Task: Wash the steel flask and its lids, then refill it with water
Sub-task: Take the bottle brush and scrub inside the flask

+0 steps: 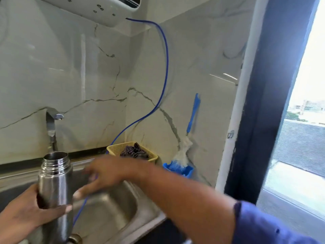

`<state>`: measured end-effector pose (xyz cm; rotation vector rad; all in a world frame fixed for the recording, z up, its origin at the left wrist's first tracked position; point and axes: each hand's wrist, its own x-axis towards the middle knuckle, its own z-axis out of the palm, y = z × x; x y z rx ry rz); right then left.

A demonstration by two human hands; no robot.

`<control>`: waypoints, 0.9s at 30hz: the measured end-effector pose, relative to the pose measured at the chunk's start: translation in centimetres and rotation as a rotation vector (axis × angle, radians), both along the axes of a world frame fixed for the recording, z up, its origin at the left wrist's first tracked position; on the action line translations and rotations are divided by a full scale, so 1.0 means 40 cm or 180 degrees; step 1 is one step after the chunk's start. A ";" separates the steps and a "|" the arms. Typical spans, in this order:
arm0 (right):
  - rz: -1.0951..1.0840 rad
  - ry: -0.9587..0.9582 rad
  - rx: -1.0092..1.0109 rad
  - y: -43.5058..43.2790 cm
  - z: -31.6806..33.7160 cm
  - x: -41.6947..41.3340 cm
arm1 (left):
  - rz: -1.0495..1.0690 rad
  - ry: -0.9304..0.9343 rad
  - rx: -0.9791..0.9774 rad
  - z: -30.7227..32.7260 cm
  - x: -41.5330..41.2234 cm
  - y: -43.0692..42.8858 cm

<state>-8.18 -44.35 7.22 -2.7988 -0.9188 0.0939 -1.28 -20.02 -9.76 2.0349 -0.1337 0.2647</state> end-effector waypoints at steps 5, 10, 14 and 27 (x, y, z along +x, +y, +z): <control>-0.0086 -0.0876 -0.1775 -0.175 0.214 -0.044 | 0.0030 -0.0123 -0.0042 -0.059 0.070 0.023; -0.0755 -0.0689 -0.3213 -0.310 0.281 -0.043 | -0.0072 0.0059 0.0271 0.080 0.003 -0.077; -0.0952 -0.0353 -0.3931 -0.347 0.214 -0.009 | -0.0300 -0.0107 0.0633 0.170 -0.072 -0.195; -0.1042 -0.0844 -0.4214 -0.359 0.251 0.003 | -0.0094 -0.0161 0.0775 0.051 -0.065 -0.202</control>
